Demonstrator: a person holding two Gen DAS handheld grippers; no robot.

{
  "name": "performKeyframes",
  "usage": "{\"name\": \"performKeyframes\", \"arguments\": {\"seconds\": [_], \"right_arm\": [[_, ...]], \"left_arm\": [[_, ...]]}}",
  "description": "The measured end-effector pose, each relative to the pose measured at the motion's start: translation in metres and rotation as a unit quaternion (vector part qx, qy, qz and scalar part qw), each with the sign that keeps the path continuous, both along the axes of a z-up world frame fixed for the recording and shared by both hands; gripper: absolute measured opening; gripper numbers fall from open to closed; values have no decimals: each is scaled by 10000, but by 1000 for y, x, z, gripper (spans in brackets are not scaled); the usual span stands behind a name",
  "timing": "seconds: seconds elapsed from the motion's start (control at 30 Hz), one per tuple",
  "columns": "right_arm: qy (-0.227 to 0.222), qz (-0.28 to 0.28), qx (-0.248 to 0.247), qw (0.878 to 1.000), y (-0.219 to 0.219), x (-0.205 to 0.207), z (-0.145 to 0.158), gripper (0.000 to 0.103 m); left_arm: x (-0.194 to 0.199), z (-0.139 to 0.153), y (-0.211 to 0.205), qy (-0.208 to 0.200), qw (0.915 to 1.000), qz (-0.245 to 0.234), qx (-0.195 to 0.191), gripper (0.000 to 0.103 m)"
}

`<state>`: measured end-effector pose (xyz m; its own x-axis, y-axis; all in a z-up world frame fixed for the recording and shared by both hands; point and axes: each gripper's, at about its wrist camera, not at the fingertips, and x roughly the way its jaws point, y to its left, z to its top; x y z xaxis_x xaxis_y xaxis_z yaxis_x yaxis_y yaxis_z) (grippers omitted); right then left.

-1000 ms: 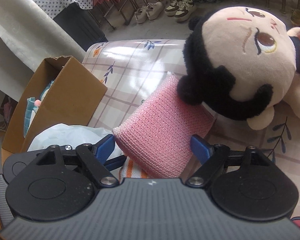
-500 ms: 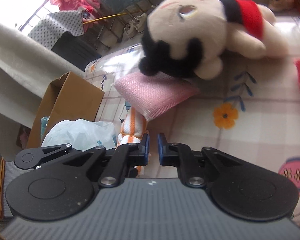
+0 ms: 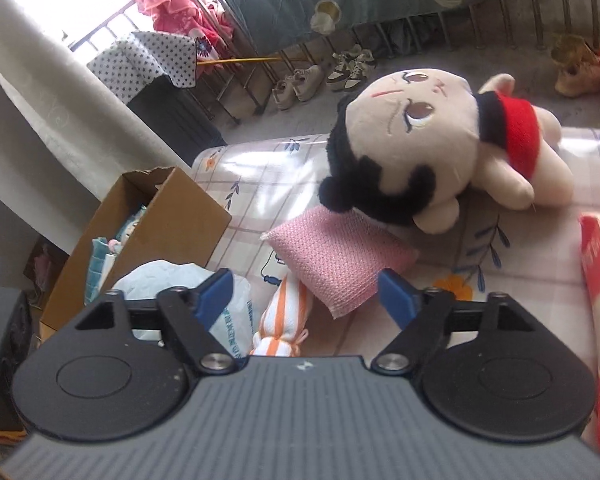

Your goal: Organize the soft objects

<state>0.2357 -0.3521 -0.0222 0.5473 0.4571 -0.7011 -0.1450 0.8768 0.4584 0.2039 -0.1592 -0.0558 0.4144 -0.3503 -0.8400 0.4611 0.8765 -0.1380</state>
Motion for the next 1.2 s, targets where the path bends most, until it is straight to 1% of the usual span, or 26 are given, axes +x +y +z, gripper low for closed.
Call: {"name": "performKeyframes", "arguments": {"seconds": [0.13,0.27,0.43,0.6,0.73,0.97,1.07,1.13,1.2], "right_arm": [[324,-42,-122,9994,10,27,-24,83],[381,40,-220,9990,20,41,-38,83],[466,130,-283,9984,29,56,-50,86],[448,108,-243,9986,30,63,-56,90],[339,65,-377,9987,30,62,-54,90],[540,140,-617,9965,46,72,-61,90],[766,139,-729,9943,56,76,-68,90],[907,14,-627,9939,54,78,-72,89],[959,-49,-577,9937,52,78,-70,82]], "left_arm": [[2,0,7,25,9999,50,-136,34],[2,-2,9,28,9998,40,-196,34],[2,-5,8,11,9997,31,-228,34],[2,-8,7,28,9997,46,-224,34],[1,-8,7,17,9998,46,-217,34],[-2,-9,8,-12,9997,72,-236,34],[-1,-10,9,-2,9996,90,-279,34],[0,-10,10,14,9995,96,-311,34],[0,-10,11,9,9995,84,-317,34]]}}
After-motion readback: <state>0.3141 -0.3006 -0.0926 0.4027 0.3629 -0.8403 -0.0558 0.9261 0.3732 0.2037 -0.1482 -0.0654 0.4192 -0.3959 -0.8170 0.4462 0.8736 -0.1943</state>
